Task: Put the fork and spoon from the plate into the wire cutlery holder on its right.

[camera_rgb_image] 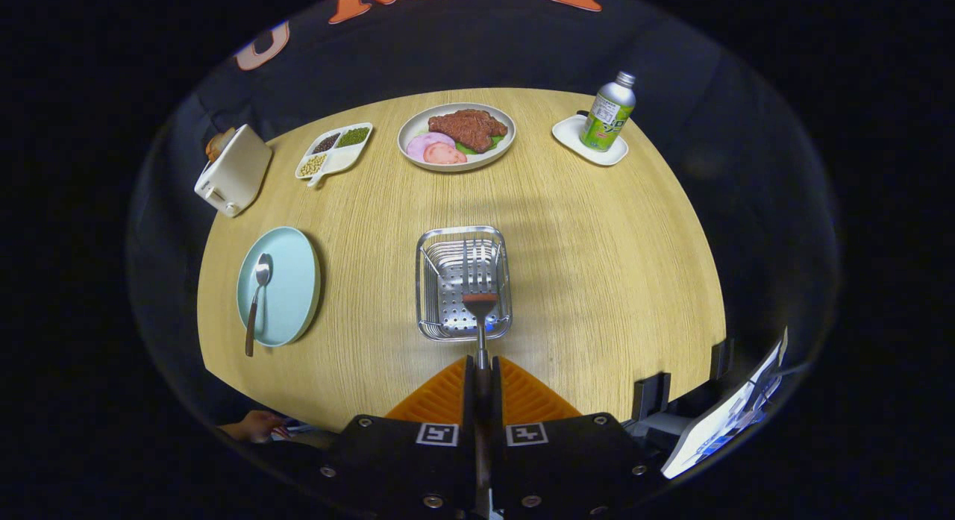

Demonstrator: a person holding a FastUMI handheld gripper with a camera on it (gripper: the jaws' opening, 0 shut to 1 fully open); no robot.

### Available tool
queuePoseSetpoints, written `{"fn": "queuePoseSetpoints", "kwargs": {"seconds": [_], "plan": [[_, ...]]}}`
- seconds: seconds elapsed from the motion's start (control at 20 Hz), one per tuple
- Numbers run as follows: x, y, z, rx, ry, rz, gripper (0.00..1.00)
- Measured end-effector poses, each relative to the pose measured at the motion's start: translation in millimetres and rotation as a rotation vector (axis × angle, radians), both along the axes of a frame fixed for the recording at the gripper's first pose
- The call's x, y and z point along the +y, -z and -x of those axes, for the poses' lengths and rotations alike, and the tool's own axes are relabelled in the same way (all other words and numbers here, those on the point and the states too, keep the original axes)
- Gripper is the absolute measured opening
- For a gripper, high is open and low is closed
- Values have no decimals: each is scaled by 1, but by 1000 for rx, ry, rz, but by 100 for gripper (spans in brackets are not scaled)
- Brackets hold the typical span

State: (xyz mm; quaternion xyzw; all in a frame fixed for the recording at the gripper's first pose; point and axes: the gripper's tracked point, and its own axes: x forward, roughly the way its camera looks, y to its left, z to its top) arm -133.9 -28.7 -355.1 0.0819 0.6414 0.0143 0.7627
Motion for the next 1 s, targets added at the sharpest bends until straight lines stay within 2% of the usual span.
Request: {"fn": "queuePoseSetpoints", "kwargs": {"seconds": [0.2,0.45,0.55,0.65,0.75,0.8,0.85,0.9,1.0], "plan": [[-4,-3,-18,-39,39,-52,11],[-14,-9,-57,-179,-2,-73,17],[-16,-19,-75,-255,-12,-88,25],[-19,-31,-97,-363,-18,-92,37],[-21,-49,-121,-494,-17,-81,53],[-22,-58,-127,-546,-24,-81,64],[-25,-69,-135,-603,-26,-74,70],[-27,-80,-142,-662,-25,-62,79],[-29,-103,-155,-771,9,-48,86]]}}
